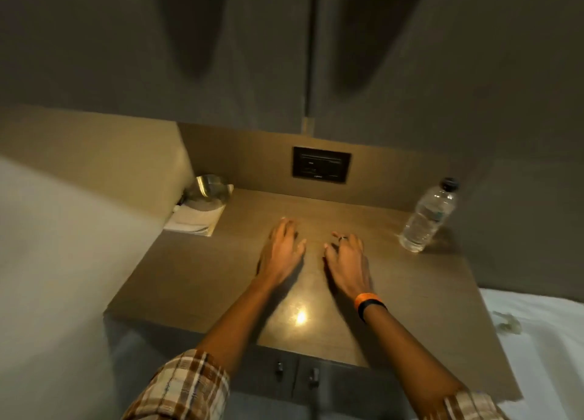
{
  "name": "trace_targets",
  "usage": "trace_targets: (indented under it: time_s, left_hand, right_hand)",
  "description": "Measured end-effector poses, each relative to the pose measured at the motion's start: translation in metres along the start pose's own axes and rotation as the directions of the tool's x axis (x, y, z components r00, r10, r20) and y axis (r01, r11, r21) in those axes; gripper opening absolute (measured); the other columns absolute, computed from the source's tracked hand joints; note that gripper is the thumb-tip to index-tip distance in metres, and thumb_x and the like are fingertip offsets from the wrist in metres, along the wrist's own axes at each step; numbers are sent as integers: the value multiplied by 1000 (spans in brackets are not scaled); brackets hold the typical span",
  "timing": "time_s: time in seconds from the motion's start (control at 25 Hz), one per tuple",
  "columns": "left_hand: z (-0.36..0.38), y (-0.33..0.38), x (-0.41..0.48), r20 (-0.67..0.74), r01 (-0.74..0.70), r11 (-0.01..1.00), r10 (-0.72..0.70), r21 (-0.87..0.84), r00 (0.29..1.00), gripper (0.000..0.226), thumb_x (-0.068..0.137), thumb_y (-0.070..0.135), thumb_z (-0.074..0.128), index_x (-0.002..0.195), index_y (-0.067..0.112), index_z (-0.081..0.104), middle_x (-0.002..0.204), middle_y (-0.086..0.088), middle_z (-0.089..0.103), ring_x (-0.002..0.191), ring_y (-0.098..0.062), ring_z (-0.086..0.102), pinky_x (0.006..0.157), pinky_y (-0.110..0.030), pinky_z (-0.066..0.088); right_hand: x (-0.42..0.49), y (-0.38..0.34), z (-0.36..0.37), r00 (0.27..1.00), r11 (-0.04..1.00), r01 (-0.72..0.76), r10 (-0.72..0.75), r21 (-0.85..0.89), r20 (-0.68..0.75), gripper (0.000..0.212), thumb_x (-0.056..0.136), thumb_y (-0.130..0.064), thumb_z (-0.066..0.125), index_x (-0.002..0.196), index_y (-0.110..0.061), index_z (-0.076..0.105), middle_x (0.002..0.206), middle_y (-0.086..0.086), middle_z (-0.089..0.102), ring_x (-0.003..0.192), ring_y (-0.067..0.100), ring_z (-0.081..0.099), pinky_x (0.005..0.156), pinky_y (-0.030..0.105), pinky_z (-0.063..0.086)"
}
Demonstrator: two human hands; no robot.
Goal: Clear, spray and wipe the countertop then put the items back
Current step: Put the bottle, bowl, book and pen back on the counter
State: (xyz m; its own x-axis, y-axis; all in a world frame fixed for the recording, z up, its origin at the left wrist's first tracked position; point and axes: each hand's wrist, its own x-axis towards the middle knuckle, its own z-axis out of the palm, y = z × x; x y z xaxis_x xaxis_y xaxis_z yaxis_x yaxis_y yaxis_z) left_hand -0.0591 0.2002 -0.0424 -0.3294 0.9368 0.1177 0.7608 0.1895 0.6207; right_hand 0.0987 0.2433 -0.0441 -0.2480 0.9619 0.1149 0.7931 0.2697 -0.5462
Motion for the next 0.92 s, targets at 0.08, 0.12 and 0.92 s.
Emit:
trace_targets:
  time_s: [0.08, 0.12, 0.92]
  left_hand:
    - [-37, -47, 12, -84, 87, 991, -78, 101, 993, 62, 99, 42, 49, 154, 26, 25, 163, -2, 23, 150, -22, 26, 121, -42, 29]
    - [-58, -73, 19, -125, 115, 985, -99, 127, 987, 66, 99, 41, 53, 155, 22, 25, 163, -5, 24, 149, -24, 27, 120, -41, 30]
    - [-132, -176, 103, 73, 200, 946, -187, -254, 980, 110, 73, 32, 87, 158, 19, 19, 161, -12, 27, 148, -32, 27, 117, -51, 36]
  right_hand:
    - [18, -40, 27, 993, 997, 76, -76, 10, 90, 46, 99, -36, 52, 141, -16, 52, 144, 8, 48, 136, 27, 42, 111, 42, 43]
    - [28, -64, 43, 983, 994, 109, -111, 22, 146, 50, 98, -37, 54, 144, -17, 49, 147, 8, 45, 138, 27, 39, 114, 42, 40]
    - [96, -180, 112, 954, 942, 235, -271, 240, 131, 12, 95, -9, 62, 98, -2, 70, 107, 17, 72, 96, 31, 67, 77, 26, 43]
